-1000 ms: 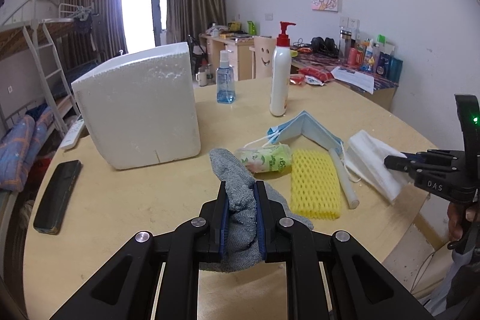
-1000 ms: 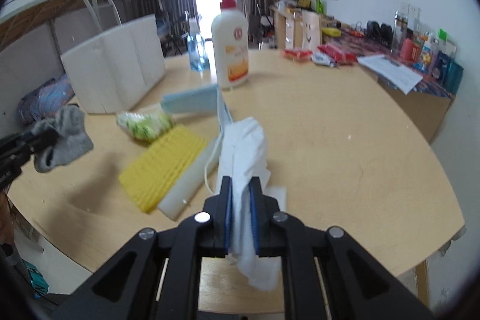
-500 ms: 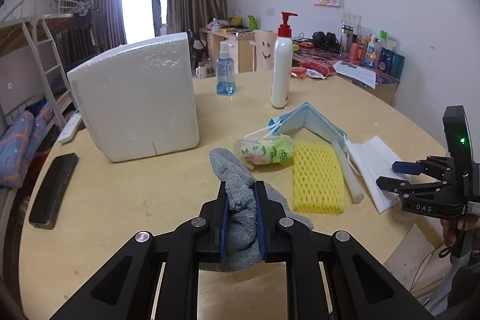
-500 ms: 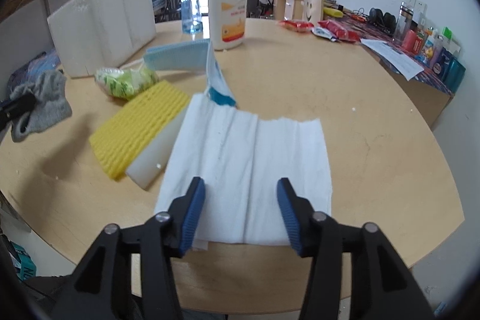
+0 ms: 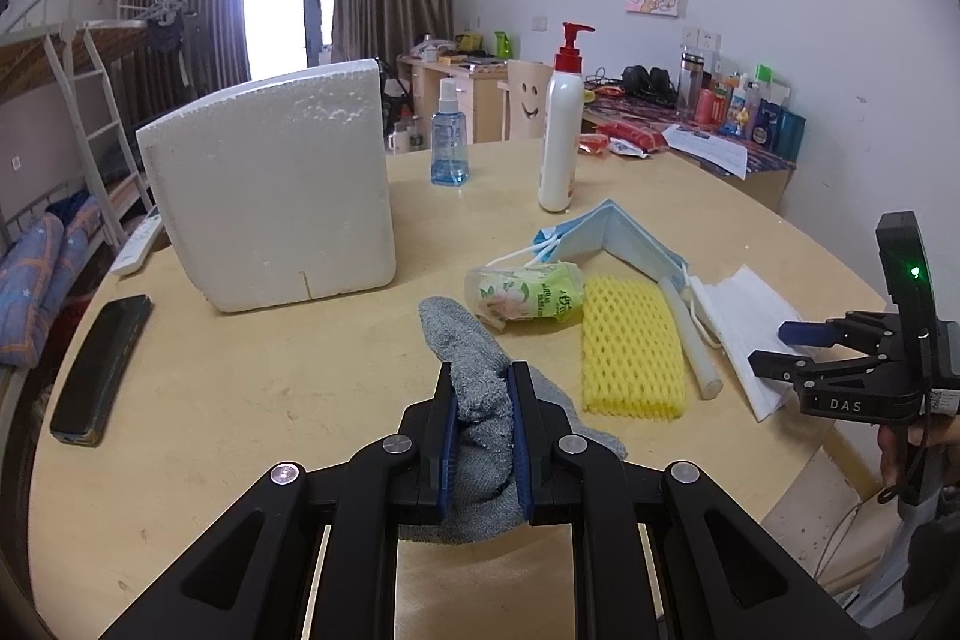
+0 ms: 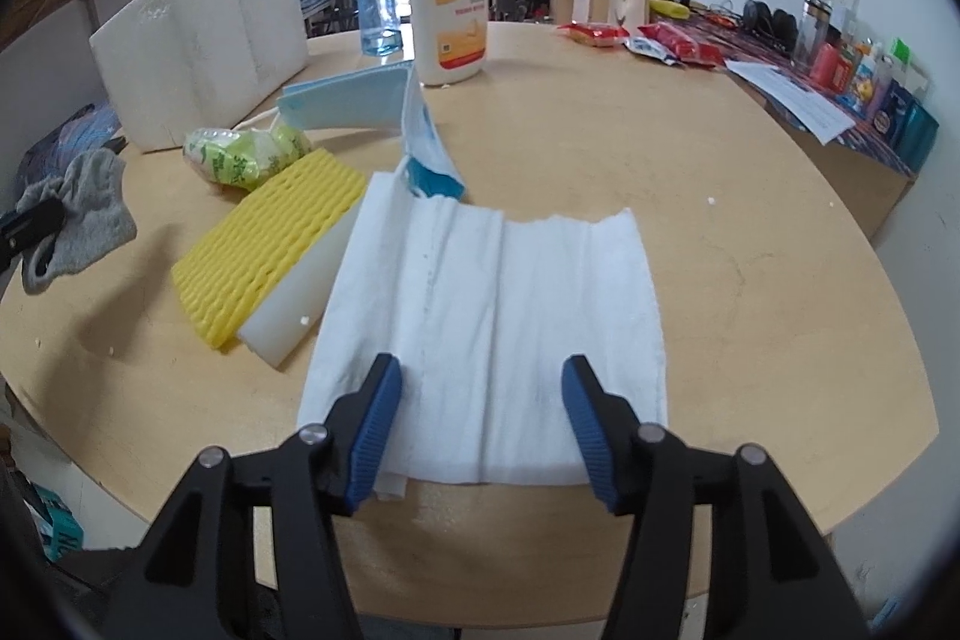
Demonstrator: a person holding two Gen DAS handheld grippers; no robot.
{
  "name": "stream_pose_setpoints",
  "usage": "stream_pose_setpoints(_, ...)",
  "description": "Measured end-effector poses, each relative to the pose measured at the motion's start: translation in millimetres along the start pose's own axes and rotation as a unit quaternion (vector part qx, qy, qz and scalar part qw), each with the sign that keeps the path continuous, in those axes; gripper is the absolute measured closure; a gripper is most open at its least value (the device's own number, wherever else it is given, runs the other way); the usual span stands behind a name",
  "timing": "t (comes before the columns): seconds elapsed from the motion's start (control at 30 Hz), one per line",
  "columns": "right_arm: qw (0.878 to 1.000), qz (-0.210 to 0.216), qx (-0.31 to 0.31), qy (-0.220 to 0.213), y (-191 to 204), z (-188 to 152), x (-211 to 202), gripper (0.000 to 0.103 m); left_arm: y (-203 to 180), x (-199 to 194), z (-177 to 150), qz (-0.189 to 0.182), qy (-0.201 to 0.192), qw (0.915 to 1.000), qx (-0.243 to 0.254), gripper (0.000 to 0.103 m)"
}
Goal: Organize soft objects
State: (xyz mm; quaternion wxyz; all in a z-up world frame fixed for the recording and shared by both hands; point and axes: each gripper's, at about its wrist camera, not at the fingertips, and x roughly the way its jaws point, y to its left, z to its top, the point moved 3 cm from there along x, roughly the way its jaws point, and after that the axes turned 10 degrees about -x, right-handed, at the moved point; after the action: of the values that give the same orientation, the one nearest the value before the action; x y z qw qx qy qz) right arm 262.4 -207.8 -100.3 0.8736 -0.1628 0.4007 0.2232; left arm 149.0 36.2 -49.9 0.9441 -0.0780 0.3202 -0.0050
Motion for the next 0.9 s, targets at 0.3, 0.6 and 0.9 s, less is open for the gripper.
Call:
stream_pose_setpoints(0.3,1.0,0.002,-0.007,-0.002,1,0,0,0.043,1,-9,-2,-0.007,-0.01,0.9999,-0.005,0.087)
stream_pose_setpoints(0.6,1.0,0.014,0.012,-0.014,-8,-4,-8,0.097,3,-21,-2,-0.011,-0.024,0.9996,-0.008,0.087)
stream_pose_setpoints(0.9,0.995,-0.003,0.017,-0.095,-10,4,-65,0.097,4,-33,1,-0.01,-0.041,0.9991,-0.01,0.087)
